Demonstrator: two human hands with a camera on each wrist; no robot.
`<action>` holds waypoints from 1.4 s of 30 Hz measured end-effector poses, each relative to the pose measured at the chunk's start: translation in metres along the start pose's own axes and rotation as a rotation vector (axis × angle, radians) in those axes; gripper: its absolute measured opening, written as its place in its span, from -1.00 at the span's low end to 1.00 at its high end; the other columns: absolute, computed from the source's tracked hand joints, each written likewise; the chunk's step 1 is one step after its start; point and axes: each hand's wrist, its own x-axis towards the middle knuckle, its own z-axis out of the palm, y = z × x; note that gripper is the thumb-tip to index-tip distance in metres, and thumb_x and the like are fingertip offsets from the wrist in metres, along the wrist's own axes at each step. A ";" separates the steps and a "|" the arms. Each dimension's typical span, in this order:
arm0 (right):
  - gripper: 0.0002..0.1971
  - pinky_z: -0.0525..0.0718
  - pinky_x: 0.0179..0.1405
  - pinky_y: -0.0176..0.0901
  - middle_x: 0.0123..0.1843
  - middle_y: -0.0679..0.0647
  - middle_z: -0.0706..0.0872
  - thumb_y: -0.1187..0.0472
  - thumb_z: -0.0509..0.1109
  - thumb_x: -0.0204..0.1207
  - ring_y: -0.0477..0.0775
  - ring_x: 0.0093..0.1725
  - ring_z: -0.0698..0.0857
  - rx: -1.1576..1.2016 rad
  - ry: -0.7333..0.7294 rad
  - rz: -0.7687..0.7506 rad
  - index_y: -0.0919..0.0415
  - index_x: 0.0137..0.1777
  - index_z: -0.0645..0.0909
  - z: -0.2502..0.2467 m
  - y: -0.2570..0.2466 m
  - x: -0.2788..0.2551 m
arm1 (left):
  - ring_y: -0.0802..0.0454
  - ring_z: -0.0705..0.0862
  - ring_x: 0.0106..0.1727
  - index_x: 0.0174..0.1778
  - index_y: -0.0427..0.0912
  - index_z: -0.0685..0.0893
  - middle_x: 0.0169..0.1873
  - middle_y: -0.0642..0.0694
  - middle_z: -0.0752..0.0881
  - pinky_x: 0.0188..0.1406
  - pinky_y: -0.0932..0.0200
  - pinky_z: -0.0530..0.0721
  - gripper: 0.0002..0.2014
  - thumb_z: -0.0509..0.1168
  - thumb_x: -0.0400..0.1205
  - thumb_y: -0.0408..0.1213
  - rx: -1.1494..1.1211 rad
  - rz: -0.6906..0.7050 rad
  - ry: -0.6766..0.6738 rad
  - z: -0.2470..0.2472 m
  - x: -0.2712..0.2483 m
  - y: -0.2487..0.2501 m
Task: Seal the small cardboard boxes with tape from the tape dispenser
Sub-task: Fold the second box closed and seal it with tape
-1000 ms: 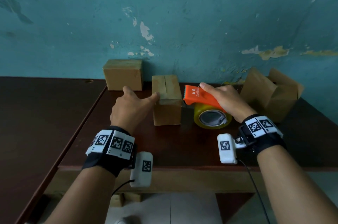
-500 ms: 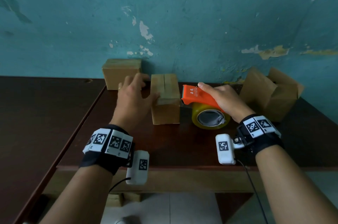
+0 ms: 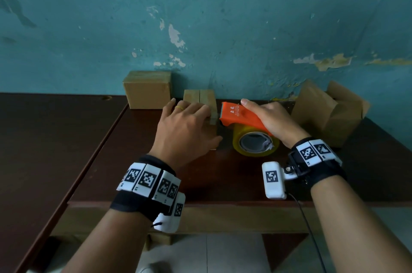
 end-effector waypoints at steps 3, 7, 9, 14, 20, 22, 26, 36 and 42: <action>0.01 0.55 -0.08 0.05 -0.33 0.25 0.64 -0.61 0.38 0.39 0.20 -0.36 0.65 -0.018 -0.004 -0.004 0.57 -0.19 0.63 0.000 0.000 0.000 | -0.19 0.65 0.41 0.20 -0.01 0.63 0.28 -0.01 0.74 0.66 -0.39 0.35 -0.34 0.57 0.35 0.33 0.004 -0.024 0.001 0.007 0.002 0.004; 0.13 0.58 -0.03 0.06 -0.28 0.29 0.67 -0.68 0.37 0.33 0.25 -0.31 0.68 -0.019 -0.013 0.024 0.66 -0.09 0.58 0.000 0.001 0.001 | -0.17 0.72 0.30 0.08 -0.03 0.57 0.12 -0.02 0.77 0.67 -0.34 0.37 -0.61 0.55 0.53 0.07 -0.035 -0.030 0.092 0.013 0.005 0.007; 0.06 0.57 -0.03 0.07 -0.28 0.29 0.66 -0.67 0.37 0.33 0.24 -0.31 0.66 -0.006 -0.022 0.023 0.57 -0.15 0.64 0.000 0.001 0.001 | -0.17 0.76 0.18 0.01 -0.05 0.55 -0.01 -0.02 0.78 0.66 -0.30 0.40 -0.75 0.45 0.65 -0.02 -0.074 -0.023 0.133 0.012 0.006 0.006; -0.15 0.54 -0.05 0.07 -0.29 0.25 0.61 -0.64 0.38 0.32 0.20 -0.32 0.61 0.033 -0.057 0.021 0.29 -0.17 0.67 0.007 -0.007 -0.004 | -0.26 0.79 0.09 -0.01 -0.07 0.53 -0.07 0.00 0.78 0.36 -0.20 0.68 -0.75 0.52 0.62 -0.21 -0.142 -0.077 0.075 0.005 0.004 -0.002; -0.21 0.53 -0.05 0.07 -0.28 0.25 0.61 -0.61 0.39 0.36 0.20 -0.32 0.60 0.026 -0.068 0.016 0.25 -0.15 0.66 0.009 -0.009 -0.007 | -0.23 0.75 0.07 0.09 -0.07 0.60 0.01 0.04 0.76 -0.14 0.02 0.59 -0.81 0.46 0.66 -0.33 -0.188 -0.079 0.077 0.009 0.005 -0.011; -0.22 0.53 -0.07 0.06 -0.30 0.24 0.61 -0.59 0.39 0.41 0.19 -0.34 0.59 0.005 -0.068 0.010 0.26 -0.17 0.66 0.008 -0.010 -0.008 | -0.25 0.75 0.13 0.10 -0.06 0.59 0.04 0.04 0.76 -0.02 -0.15 0.75 -0.80 0.47 0.65 -0.32 -0.205 -0.080 0.062 0.010 0.004 -0.012; -0.19 0.50 -0.12 0.07 -0.36 0.21 0.57 -0.62 0.35 0.40 0.18 -0.39 0.57 -0.060 -0.064 -0.010 0.27 -0.23 0.66 0.006 -0.012 -0.009 | -0.38 0.75 0.16 0.12 -0.11 0.60 0.08 -0.02 0.79 0.28 -0.31 0.69 -0.79 0.48 0.65 -0.31 -0.227 -0.118 0.030 0.008 0.005 -0.010; -0.31 0.43 -0.21 -0.01 -0.42 0.15 0.48 -0.49 0.37 0.58 0.09 -0.45 0.50 -0.162 -0.057 -0.010 0.18 -0.36 0.50 -0.006 -0.023 -0.017 | -0.17 0.78 0.16 0.19 -0.14 0.65 0.15 -0.01 0.80 0.69 -0.22 0.30 -0.75 0.49 0.64 -0.38 -0.242 -0.108 0.050 0.008 0.004 -0.009; -0.16 0.51 -0.14 0.03 -0.34 0.21 0.61 -0.66 0.44 0.32 0.13 -0.38 0.60 -0.180 -0.107 0.002 0.26 -0.22 0.67 -0.024 -0.014 -0.019 | -0.11 0.79 0.20 0.16 -0.11 0.63 0.16 0.00 0.79 0.73 -0.27 0.18 -0.75 0.51 0.63 -0.32 -0.269 -0.103 0.050 0.010 0.004 -0.012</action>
